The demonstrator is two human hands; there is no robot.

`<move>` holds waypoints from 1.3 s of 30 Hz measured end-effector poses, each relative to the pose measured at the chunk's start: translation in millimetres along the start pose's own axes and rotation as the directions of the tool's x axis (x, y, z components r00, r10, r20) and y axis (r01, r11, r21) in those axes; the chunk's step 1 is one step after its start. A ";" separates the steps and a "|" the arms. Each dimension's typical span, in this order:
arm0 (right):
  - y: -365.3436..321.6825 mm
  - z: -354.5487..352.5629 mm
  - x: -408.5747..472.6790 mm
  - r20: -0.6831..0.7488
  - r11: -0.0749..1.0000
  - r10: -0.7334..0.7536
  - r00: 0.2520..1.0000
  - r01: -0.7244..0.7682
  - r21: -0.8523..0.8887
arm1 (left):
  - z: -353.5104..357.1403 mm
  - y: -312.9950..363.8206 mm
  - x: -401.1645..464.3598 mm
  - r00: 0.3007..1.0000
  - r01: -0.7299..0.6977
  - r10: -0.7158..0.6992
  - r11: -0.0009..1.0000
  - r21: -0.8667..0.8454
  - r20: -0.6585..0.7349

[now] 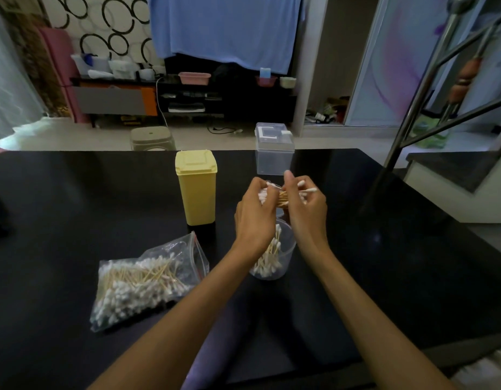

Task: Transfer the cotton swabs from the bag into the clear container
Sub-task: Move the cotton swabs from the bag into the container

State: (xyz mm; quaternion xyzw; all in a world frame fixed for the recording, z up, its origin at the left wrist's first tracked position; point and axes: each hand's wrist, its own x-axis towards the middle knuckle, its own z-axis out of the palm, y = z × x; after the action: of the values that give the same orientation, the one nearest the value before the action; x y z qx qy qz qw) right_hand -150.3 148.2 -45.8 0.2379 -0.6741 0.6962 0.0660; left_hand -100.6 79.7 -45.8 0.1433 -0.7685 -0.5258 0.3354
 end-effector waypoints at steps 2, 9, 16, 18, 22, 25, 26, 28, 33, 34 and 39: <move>0.0 0.8 -0.8 0.029 0.999 0.019 0.999 -0.020 0.026 | -0.2 1.0 -0.1 1.000 0.000 0.000 1.000 -0.008 -0.029; 5.5 -4.2 -1.1 -0.036 0.991 -0.109 0.993 0.105 -0.081 | 5.4 -2.4 1.2 0.987 0.121 -0.116 0.992 -0.038 0.110; 17.5 -15.7 4.2 -0.059 0.992 -0.023 0.998 0.015 -0.123 | -26.6 7.4 9.1 0.876 0.248 -0.316 0.943 0.222 0.364; 20.3 -21.5 9.5 -0.099 0.989 0.086 0.991 -0.097 -0.108 | -47.3 -3.7 12.1 0.926 0.205 -0.291 0.922 0.329 0.239; 18.2 -31.7 14.6 -0.005 0.906 0.422 0.907 -0.421 0.043 | -67.4 -34.2 6.3 0.873 0.242 -0.400 0.853 0.462 0.280; 10.7 -36.8 11.5 0.118 0.840 0.518 0.847 -0.529 0.116 | -55.5 -46.5 -7.0 0.761 0.182 -0.482 0.801 0.571 0.434; 8.6 -37.5 10.9 0.137 0.834 0.526 0.839 -0.541 0.107 | -47.5 -49.9 -11.1 0.764 0.162 -0.464 0.810 0.563 0.448; 6.1 -38.1 10.2 0.146 0.835 0.531 0.835 -0.545 0.080 | -30.9 -56.8 -17.7 0.810 0.212 -0.419 0.862 0.461 0.411; 1.1 -43.8 11.5 0.149 0.855 0.496 0.855 -0.511 0.087 | -12.3 -59.4 -17.6 0.912 0.259 -0.334 0.920 0.295 0.239; 0.2 -46.0 12.3 0.144 0.862 0.481 0.865 -0.497 0.102 | -13.6 -54.3 -16.4 0.939 0.182 -0.260 0.931 0.315 0.224; -6.1 -52.1 14.7 0.130 0.893 0.370 0.920 -0.390 0.225 | -32.9 -27.7 -1.4 0.930 -0.369 0.320 0.820 0.438 0.183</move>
State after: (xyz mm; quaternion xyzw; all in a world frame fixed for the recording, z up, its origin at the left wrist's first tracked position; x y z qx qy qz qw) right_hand -173.3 195.9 -32.9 0.1368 -0.6180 0.7632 -0.1297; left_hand -81.4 45.8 -64.0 0.0512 -0.9008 -0.2636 0.3412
